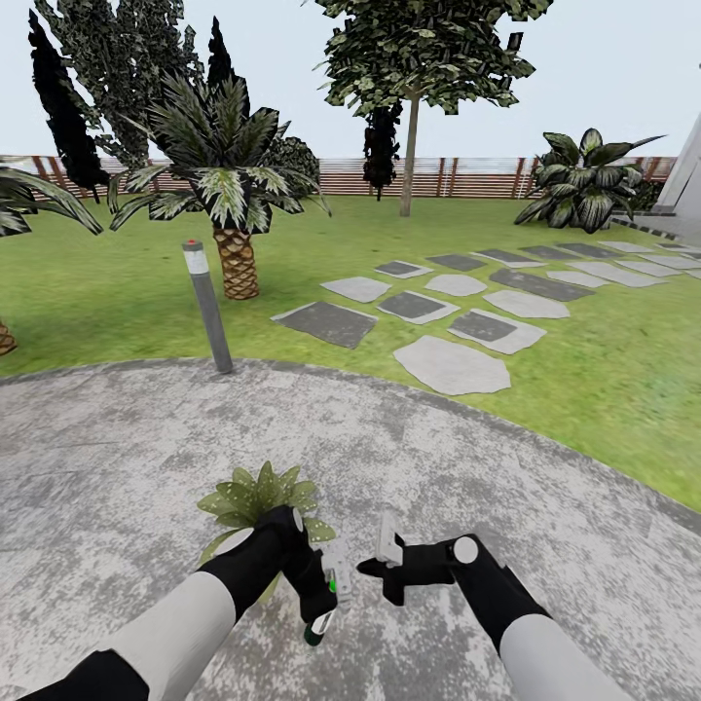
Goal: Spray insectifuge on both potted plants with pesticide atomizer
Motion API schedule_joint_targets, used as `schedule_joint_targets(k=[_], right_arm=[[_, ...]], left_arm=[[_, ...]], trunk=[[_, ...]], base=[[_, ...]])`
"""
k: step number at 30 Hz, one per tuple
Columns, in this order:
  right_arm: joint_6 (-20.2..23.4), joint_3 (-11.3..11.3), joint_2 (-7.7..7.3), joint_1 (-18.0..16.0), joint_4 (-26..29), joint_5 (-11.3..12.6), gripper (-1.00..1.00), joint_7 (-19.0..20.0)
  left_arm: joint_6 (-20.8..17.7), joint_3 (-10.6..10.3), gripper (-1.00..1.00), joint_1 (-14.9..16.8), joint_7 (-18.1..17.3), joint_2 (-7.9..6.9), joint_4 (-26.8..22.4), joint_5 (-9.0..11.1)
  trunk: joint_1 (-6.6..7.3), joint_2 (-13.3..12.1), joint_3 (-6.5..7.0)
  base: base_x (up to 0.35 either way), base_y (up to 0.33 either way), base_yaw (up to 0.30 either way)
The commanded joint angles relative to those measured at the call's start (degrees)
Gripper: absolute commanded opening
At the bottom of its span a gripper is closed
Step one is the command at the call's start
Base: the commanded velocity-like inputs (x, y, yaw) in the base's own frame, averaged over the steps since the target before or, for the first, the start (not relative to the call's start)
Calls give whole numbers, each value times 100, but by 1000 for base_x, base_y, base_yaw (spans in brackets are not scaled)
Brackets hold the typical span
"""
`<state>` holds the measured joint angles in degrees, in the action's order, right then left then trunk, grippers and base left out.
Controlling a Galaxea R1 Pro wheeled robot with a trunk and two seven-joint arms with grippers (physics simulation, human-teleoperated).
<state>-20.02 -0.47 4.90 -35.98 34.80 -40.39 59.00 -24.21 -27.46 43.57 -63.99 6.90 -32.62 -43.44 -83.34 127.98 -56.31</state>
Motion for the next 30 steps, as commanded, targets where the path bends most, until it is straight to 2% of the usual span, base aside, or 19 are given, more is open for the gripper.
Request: schedule_joint_targets(k=[1,18,22,30], right_arm=[[-19,-5,12,-1,7,-37,-100,8],[-19,-5,29,-5,-8,-39,-100,6],[-19,-5,29,-2,-8,-39,-100,6],[-19,-5,29,-3,-9,-39,-100,6]], left_arm=[[-57,-2,-100,4,-27,2,-12,-11],[22,30,-100,52,-3,93,-38,62],[22,52,-100,47,15,92,-229,78],[22,58,-100,39,27,100,-262,87]], trunk=[[1,2,-5],[1,2,-5],[1,2,-5],[1,2,-5]], base=[[0,0,0],[0,0,0],[0,0,0],[0,0,0]])
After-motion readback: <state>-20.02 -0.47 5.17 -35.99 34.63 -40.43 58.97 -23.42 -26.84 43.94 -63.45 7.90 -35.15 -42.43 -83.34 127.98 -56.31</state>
